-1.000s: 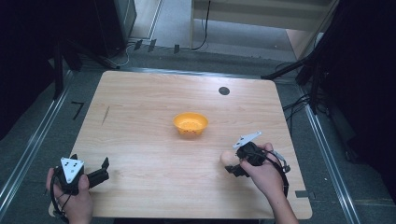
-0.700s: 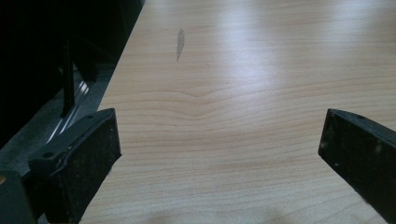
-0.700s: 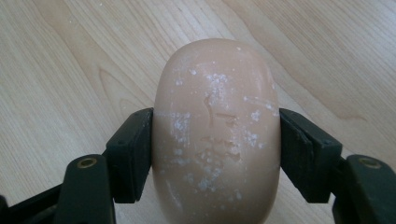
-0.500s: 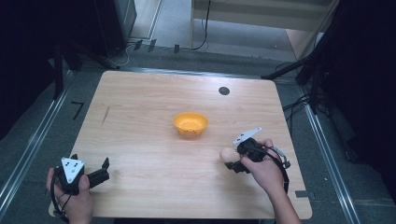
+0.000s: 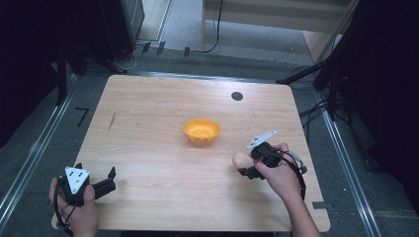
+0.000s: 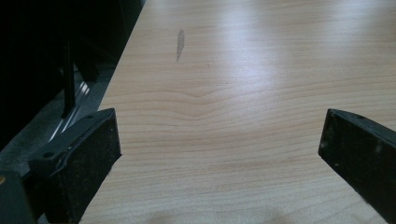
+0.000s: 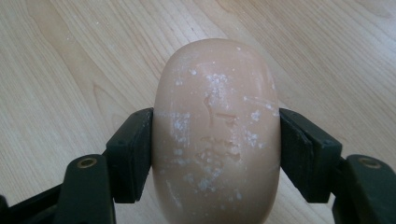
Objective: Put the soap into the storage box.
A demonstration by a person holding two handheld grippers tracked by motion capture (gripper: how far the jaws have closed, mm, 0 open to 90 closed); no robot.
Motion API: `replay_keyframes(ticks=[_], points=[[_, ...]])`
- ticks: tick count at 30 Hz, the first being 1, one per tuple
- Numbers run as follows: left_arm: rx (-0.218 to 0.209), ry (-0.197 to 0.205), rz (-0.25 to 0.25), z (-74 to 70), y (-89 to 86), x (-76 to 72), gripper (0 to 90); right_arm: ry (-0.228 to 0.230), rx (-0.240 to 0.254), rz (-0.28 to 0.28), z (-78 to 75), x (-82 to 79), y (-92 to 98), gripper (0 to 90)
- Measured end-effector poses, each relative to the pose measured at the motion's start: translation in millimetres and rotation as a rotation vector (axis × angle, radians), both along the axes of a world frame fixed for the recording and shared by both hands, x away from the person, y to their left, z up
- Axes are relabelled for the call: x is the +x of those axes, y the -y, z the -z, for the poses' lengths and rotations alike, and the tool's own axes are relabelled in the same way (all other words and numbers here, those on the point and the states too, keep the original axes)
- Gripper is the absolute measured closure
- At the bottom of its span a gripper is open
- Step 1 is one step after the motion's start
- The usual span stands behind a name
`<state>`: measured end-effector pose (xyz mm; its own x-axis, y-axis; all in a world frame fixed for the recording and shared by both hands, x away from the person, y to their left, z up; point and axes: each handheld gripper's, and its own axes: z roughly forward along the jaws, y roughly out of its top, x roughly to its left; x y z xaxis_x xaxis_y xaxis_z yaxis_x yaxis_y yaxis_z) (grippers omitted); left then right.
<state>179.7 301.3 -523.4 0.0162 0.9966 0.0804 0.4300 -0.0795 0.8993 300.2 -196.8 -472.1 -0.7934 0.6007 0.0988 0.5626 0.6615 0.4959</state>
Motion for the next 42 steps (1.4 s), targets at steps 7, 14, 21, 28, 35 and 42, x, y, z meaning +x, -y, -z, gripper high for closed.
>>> replay_keyframes(ticks=[7,14,21,28,35,42], points=[[-0.001,-0.001,0.001,0.0,-0.2,0.0,0.0,0.01,-0.014,-0.021,-6.1,6.8,-4.7,33.5],[-0.005,0.003,0.001,0.1,-0.6,0.1,0.0,0.022,-0.022,-0.043,-14.1,16.9,-9.4,33.5],[-0.019,0.001,-0.003,-0.2,-2.0,0.9,0.0,0.015,-0.038,-0.068,-21.9,26.7,-16.5,33.5],[-0.017,0.0,-0.006,-0.1,-2.0,1.4,0.0,0.024,-0.049,-0.083,-29.7,36.0,-22.3,33.5],[-0.019,-0.001,-0.002,-0.2,-2.7,1.1,0.0,0.045,-0.052,-0.083,-36.4,46.7,-27.6,33.5],[-0.02,0.001,0.0,-0.4,-3.0,0.6,0.0,0.069,-0.063,-0.107,-41.7,53.1,-31.2,33.5]])
